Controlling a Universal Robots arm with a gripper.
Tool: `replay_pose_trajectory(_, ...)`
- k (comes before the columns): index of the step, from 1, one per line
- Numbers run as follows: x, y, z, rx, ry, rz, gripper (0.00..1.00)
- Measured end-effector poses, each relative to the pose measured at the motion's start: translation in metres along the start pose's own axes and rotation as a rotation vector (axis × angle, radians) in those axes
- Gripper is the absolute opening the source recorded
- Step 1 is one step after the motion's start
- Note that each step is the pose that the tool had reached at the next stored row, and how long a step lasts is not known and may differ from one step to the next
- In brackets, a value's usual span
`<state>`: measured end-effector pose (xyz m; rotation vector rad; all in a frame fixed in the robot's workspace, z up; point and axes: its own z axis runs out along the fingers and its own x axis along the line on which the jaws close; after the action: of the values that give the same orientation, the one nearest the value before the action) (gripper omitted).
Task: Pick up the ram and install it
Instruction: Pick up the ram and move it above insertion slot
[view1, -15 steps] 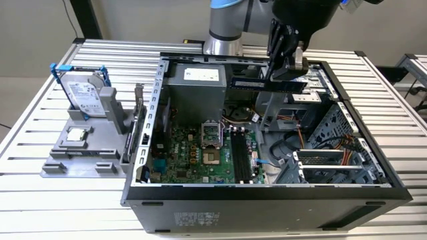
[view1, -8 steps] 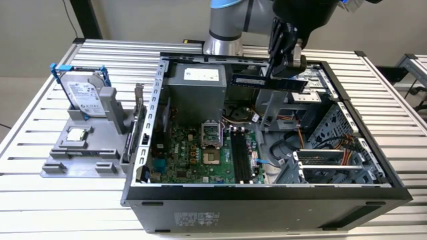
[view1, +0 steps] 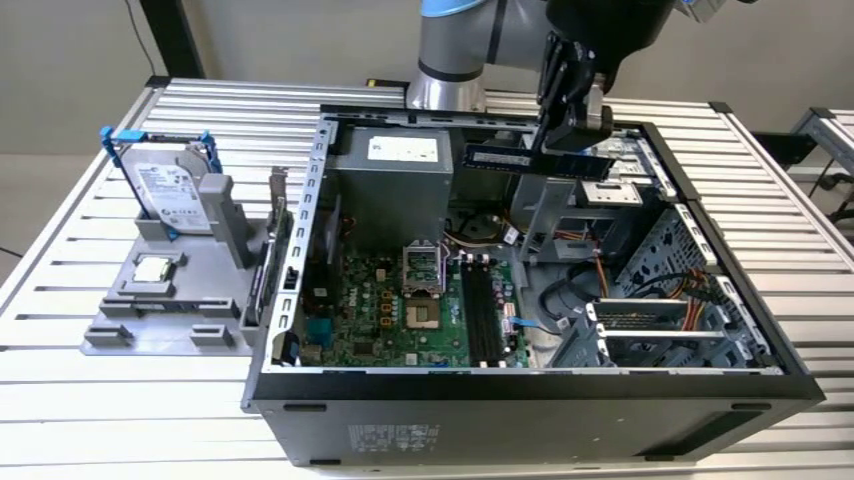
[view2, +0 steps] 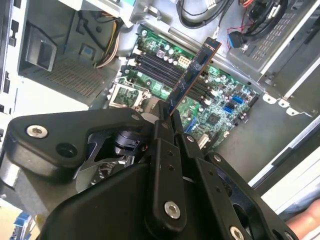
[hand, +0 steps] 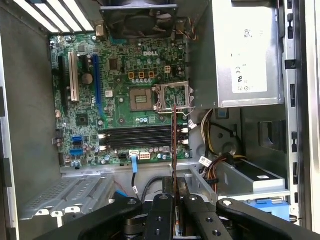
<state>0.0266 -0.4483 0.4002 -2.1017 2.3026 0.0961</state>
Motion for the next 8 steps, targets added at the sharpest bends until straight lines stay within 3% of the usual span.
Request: replay_pose_trajectory(8,0.0,-0.0001,0.0,-0.0002,0.0001,-0.002,0.0)
